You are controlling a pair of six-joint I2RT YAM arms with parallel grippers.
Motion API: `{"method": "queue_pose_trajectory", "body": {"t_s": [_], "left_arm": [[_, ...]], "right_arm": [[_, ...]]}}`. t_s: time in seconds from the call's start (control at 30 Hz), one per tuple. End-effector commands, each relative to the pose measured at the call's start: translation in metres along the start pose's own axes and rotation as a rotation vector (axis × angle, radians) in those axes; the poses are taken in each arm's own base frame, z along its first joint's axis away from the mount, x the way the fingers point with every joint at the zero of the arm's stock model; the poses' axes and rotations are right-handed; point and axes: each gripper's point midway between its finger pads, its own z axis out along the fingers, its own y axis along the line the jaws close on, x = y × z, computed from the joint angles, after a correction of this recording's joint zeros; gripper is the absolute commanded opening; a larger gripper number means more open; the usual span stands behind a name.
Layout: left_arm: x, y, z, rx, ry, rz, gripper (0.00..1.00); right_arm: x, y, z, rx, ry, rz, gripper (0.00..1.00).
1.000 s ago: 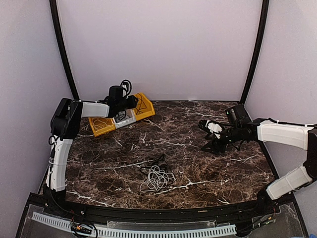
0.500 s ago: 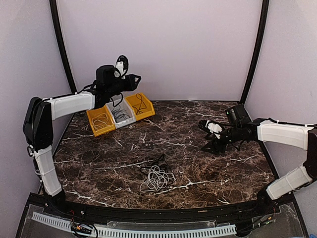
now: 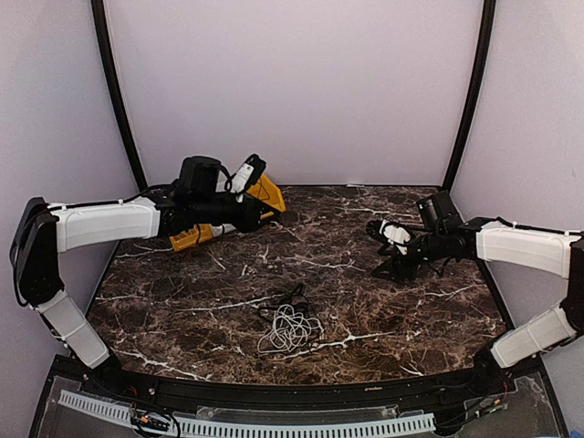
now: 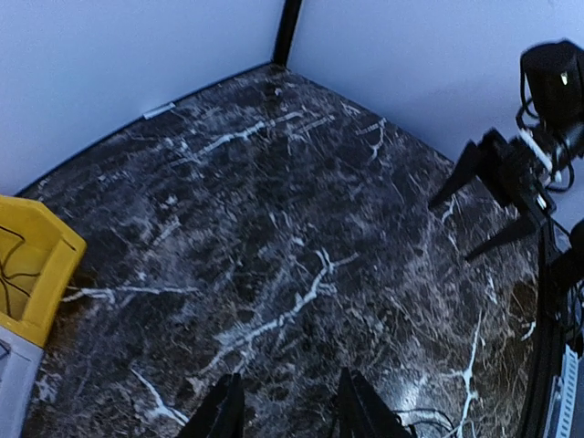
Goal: Untangle the cables
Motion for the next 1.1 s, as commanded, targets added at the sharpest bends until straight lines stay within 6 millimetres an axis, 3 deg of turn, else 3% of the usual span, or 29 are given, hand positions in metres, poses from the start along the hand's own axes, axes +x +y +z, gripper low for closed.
{"method": "queue_pose_trajectory", "body": {"t_s": [0.0, 0.03, 0.17, 0.37, 0.6, 0.77, 0.87, 1.07], "left_arm": [[0.056, -0.038, 0.004, 0.127, 0.175, 0.130, 0.38], [0.067, -0.033, 0.008, 0.101, 0.217, 0.113, 0.39], [0.081, -0.018, 0.017, 0.031, 0.291, 0.037, 0.40], [0.096, 0.021, 0.023, -0.195, 0.390, -0.074, 0.40], [0.090, 0.044, 0.014, -0.276, 0.391, -0.145, 0.40], [0.070, 0.068, -0.004, -0.273, 0.320, -0.278, 0.40], [0.059, 0.078, -0.013, -0.280, 0.283, -0.296, 0.40], [0.051, 0.076, -0.019, -0.273, 0.262, -0.282, 0.39]], "right_arm": [[-0.018, -0.007, -0.004, 0.008, -0.041, -0.030, 0.65], [-0.024, -0.006, -0.005, 0.000, -0.048, -0.035, 0.64], [-0.048, 0.008, -0.003, -0.084, -0.068, -0.121, 0.61], [-0.059, 0.037, 0.042, -0.153, 0.022, -0.277, 0.57], [-0.079, 0.054, 0.106, -0.215, 0.075, -0.329, 0.53], [-0.084, 0.067, 0.140, -0.252, 0.105, -0.358, 0.56], [-0.083, 0.071, 0.154, -0.256, 0.117, -0.374, 0.57], [-0.080, 0.077, 0.168, -0.289, 0.122, -0.362, 0.56]]}}
